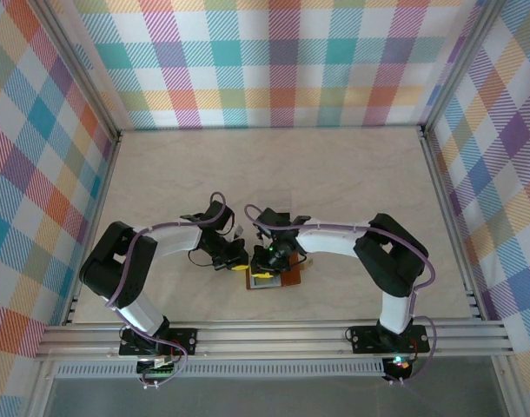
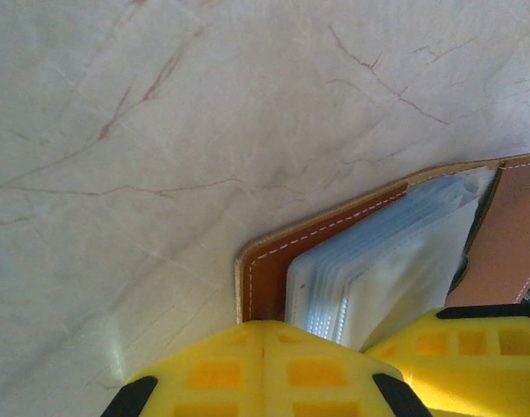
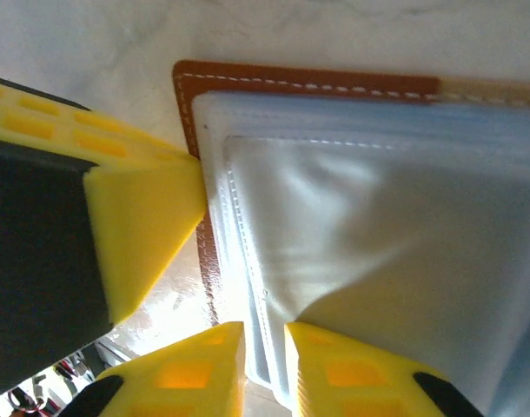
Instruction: Take the credit cards out of the card holder
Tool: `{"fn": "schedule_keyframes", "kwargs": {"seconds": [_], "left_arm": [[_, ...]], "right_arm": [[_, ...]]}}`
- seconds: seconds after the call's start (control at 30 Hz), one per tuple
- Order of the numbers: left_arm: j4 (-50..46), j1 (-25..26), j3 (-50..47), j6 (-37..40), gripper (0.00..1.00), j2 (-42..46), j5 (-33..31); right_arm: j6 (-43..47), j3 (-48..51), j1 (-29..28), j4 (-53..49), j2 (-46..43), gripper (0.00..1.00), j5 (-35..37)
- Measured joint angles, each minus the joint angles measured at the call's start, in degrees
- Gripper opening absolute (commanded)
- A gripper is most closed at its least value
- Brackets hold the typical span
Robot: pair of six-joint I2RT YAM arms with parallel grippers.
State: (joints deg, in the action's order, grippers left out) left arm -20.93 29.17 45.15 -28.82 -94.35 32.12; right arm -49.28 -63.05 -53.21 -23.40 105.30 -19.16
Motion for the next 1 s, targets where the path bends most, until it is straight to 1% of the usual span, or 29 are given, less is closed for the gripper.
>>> {"fn": "schedule_keyframes", "kwargs": {"seconds": [0.17, 0.33, 0.57, 0.63, 0.77, 0.83, 0.93, 1.0], "left_arm": [[0.0, 0.0, 0.0, 0.2, 0.06, 0.0, 0.0], [0.0, 0.0, 0.0, 0.2, 0.06, 0.0, 0.0], [0.3, 0.0, -0.2, 0.2, 0.06, 0.0, 0.4], [0.4, 0.0, -0.3, 0.2, 0.06, 0.0, 0.4], [0.4, 0.0, -0.3, 0.2, 0.06, 0.0, 0.4], [0.4, 0.0, -0.3, 0.2, 0.06, 0.0, 0.4], [0.4, 0.0, -0.3, 0.2, 0.06, 0.0, 0.4], [0.4, 0.0, -0.3, 0.2, 0.06, 0.0, 0.4]], "right_arm": [[0.2, -1.6, -1.0, -3.8, 0.0, 0.36, 3.4], [0.5, -3.7, -1.8, -9.1, -0.1, 0.45, 8.4], [2.5, -7.6, -2.2, -18.7, -0.1, 0.63, 16.8], [3.3, -9.0, -2.2, -21.1, -0.1, 0.64, 19.2], [4.0, -10.4, -2.2, -25.0, -0.1, 0.64, 22.8], [4.3, -10.6, -2.2, -26.1, -0.1, 0.62, 24.0], [5.0, -10.6, -2.2, -27.3, -0.1, 0.56, 25.1], [5.2, -10.6, -2.2, -27.4, -0.1, 0.56, 25.4]]}}
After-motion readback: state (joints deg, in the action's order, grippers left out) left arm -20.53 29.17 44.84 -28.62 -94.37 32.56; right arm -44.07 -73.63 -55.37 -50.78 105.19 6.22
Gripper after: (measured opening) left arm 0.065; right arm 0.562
